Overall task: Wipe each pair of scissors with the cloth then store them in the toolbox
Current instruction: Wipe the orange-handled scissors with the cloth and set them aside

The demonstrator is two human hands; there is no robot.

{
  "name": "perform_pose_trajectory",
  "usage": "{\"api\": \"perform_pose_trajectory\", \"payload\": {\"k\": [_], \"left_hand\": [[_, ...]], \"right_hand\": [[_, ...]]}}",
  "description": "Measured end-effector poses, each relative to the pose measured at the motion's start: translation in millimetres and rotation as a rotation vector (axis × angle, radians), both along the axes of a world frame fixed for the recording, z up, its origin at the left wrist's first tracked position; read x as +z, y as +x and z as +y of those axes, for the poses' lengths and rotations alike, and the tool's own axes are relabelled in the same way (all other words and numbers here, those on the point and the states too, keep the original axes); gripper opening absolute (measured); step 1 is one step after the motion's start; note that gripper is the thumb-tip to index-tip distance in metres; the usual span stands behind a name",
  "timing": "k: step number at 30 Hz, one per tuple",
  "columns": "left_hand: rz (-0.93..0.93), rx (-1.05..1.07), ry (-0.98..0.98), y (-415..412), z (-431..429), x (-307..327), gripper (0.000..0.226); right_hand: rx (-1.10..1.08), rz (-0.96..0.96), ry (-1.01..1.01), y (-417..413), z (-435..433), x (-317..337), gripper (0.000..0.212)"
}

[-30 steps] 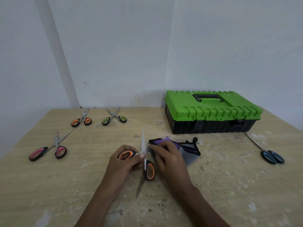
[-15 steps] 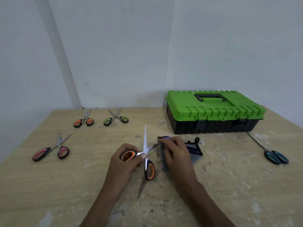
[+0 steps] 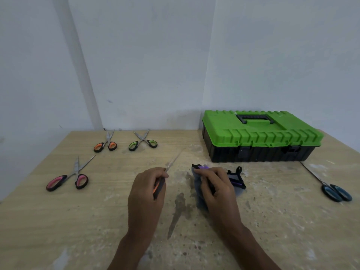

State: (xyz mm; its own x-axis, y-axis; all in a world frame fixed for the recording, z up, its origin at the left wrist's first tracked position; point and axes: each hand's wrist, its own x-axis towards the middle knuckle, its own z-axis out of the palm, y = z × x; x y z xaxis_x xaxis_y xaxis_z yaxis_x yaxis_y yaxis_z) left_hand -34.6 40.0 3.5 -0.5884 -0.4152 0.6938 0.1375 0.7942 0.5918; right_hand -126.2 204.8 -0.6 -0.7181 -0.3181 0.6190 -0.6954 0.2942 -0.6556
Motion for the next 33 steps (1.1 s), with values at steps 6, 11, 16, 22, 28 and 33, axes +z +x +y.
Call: {"api": "perform_pose_trajectory", "payload": {"k": [6, 11, 16, 22, 28, 33], "left_hand": [[-0.232, -0.125, -0.062, -11, -7, -20, 0.029], [-0.311, -0.151, 0.043, -13, -10, -23, 0.03], [-0.348, -0.142, -0.002, -12, -12, -23, 0.025], [-0.38, -0.103, -0.015, -10, -12, -22, 0.016], [-0.44, 0.095, -0.068, -8, -15, -20, 0.027], [-0.51, 0.038, 0.023, -8, -15, -18, 0.017]], "right_hand": [[-0.017, -0.02, 0.006, 1, 0, -2, 0.028], [-0.047, -0.089, -0.014, -2, 0, -4, 0.027], [-0.073, -0.147, -0.079, -4, 2, 0, 0.028], [-0.098, -0.121, -0.064, -8, 4, -2, 0.028], [-0.092, -0.125, -0.064, -8, 3, -2, 0.028], [-0.099, -0.111, -0.05, -9, 3, -4, 0.028]]}}
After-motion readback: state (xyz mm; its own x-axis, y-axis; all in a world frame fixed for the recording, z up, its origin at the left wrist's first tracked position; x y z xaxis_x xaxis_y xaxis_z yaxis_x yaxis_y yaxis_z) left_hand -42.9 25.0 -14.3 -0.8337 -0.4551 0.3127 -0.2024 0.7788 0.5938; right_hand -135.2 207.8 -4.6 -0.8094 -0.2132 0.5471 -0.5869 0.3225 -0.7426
